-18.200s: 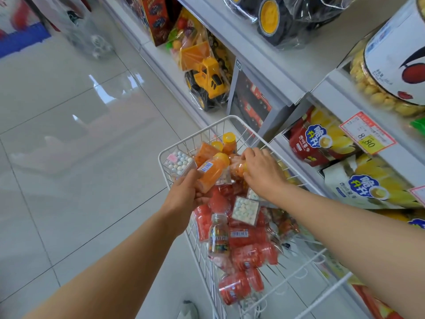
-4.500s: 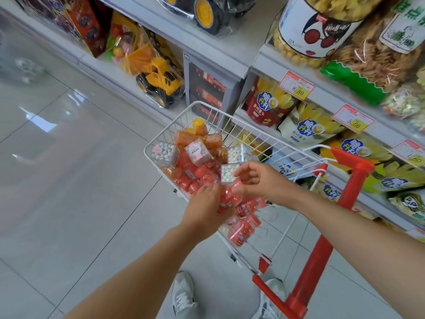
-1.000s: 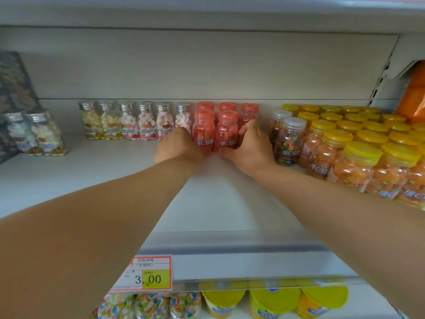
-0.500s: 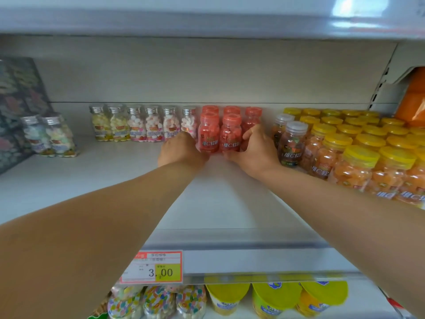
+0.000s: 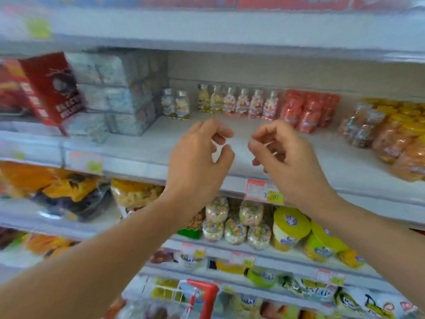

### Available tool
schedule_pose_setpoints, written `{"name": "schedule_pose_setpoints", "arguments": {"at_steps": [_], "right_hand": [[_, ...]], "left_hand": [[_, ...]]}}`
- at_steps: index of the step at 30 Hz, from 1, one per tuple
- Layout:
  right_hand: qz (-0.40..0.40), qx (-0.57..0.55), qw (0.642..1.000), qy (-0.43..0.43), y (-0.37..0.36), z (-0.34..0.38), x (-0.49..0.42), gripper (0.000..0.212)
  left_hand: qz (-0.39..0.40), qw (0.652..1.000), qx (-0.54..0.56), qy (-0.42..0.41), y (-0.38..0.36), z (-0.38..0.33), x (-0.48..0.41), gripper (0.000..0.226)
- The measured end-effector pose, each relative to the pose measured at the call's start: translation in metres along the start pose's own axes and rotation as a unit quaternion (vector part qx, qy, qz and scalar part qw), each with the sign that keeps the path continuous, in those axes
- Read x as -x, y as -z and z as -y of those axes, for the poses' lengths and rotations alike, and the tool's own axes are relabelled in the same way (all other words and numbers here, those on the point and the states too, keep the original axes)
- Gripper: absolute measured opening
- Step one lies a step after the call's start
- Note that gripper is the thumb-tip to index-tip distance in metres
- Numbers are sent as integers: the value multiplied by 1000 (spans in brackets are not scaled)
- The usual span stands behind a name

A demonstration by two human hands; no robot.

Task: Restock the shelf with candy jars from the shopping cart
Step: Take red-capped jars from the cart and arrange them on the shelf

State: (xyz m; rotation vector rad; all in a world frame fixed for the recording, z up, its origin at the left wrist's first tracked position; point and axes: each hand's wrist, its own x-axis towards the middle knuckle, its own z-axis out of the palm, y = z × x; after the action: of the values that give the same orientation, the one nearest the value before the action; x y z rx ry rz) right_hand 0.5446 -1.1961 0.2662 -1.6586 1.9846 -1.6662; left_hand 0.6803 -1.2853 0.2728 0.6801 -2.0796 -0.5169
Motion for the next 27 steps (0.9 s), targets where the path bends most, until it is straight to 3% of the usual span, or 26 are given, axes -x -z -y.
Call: {"name": "schedule_pose_setpoints", "arguments": {"at_steps": [5,9,14,17,20,23,27], "right_hand": [[158,-31,987,8,-109,32,64,14],[294,-13,954,-48,-202,10,125,13],[469,78,871,-122,-294,-41,203,5],[551,145,804,-169,-333,-71,246,13],[582,203,756,-223,-359,-101,283,27],[598,230,730,-236,-374,-130,311,43],[583,323,732,-140,-386,-146,327,43]], "left_hand": [[15,998,-5,59,79,80,101,18],[71,977,-51,192,104,168,205,18],[188,907,-127,354,103,243,327,17],[280,870,-137,383,90,270,382,24],[318,851,-124,399,73,291,412,34],[333,838,-127,413,57,307,425,41],[349,826,-110,428,39,321,434,34]]}}
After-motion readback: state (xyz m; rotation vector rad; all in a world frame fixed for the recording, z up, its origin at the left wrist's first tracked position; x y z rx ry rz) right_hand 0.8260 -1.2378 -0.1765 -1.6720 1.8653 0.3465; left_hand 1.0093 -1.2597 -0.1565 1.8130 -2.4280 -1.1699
